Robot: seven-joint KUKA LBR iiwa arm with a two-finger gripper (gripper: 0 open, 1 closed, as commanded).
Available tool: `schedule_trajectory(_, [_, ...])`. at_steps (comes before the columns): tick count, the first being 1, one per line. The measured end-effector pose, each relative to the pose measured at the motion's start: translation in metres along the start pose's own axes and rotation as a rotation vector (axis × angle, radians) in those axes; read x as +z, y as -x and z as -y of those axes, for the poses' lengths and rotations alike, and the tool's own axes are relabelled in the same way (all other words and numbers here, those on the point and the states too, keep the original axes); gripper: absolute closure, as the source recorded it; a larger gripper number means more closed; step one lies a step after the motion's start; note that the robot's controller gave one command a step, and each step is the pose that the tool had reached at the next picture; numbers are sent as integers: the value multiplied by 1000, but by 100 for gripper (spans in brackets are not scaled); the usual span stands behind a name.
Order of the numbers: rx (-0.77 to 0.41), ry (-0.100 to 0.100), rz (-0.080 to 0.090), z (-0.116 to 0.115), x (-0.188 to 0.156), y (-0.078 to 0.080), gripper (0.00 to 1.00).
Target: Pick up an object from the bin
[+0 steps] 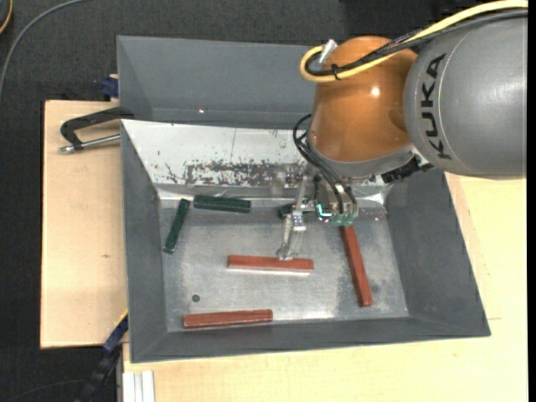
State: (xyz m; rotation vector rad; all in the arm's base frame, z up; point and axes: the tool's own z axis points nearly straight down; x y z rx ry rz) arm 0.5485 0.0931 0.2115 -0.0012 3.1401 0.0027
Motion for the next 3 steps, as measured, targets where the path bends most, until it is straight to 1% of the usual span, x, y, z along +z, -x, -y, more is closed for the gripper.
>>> schedule_trajectory(1, [-183,-1,-4,-12,142,3,0])
schedule_trajectory(2, [-183,0,-3,-12,141,3,100])
schedule_trajectory(3, [-218,0,5,-33,-8,7,100])
